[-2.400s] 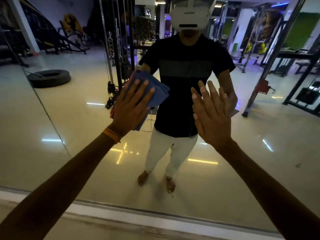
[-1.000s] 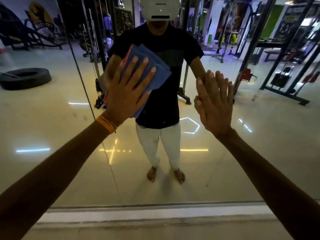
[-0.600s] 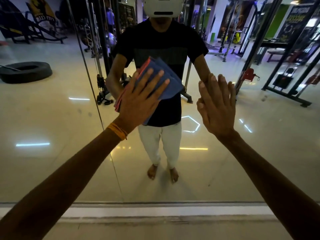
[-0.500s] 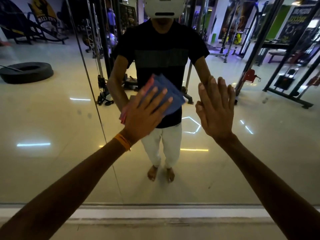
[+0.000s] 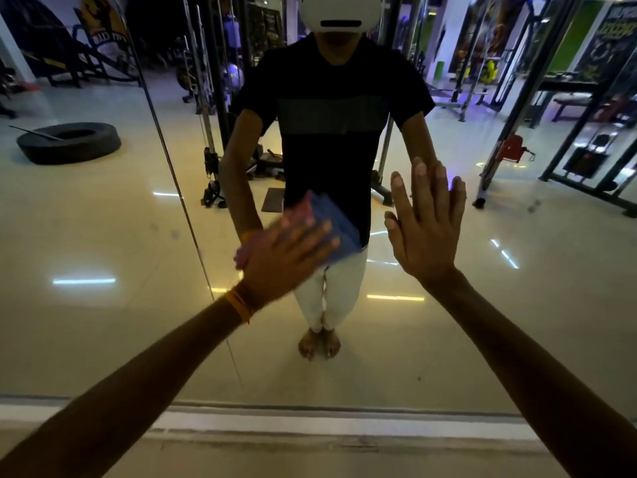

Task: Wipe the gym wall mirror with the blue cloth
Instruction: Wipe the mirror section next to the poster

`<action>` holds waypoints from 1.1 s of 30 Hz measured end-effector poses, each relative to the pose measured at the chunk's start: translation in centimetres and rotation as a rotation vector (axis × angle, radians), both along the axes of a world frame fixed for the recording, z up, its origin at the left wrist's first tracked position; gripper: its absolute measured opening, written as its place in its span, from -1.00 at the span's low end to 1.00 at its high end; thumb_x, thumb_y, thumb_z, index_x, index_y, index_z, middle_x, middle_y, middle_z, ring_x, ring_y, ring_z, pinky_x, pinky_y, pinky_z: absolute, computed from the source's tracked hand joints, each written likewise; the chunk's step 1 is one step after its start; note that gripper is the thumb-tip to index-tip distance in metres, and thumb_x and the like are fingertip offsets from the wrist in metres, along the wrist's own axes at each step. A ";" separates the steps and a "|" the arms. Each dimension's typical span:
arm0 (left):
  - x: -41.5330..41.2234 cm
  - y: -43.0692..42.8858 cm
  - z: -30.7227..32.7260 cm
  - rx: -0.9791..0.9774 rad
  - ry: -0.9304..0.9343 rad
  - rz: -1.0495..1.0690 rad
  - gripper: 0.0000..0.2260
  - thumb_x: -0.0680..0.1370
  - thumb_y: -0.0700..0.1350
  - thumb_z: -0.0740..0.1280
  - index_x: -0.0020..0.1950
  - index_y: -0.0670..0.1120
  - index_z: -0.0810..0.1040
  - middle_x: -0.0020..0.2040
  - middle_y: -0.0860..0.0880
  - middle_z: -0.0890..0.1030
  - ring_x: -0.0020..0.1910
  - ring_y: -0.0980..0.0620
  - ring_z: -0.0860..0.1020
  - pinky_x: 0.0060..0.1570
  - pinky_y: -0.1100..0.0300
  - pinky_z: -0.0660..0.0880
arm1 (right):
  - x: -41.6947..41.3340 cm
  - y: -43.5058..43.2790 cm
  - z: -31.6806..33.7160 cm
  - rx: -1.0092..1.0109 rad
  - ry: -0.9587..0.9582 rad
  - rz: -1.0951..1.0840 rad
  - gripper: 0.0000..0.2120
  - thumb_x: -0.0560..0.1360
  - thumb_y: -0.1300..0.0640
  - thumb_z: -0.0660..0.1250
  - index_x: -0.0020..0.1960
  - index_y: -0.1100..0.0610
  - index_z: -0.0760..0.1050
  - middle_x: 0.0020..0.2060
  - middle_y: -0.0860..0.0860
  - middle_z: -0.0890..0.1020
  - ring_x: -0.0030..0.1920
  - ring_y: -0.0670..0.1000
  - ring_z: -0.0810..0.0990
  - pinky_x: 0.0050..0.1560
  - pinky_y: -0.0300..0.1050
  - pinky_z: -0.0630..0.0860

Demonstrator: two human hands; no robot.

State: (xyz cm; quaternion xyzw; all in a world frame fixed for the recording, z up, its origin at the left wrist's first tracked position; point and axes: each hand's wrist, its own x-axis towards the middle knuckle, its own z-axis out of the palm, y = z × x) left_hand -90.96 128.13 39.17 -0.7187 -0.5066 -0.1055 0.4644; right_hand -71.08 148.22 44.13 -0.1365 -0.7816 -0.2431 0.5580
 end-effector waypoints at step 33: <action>-3.2 -4.6 15.1 0.540 -0.468 0.305 -0.46 0.75 0.13 0.00 0.69 0.00 -0.02 0.69 -0.05 -0.11 0.67 -0.11 -0.10 0.63 -0.05 -0.17 | -2.8 -4.2 8.2 0.031 -0.081 0.086 -0.49 0.71 -0.07 0.04 0.60 0.08 0.29 0.60 0.16 0.25 0.61 0.25 0.16 0.49 0.43 0.20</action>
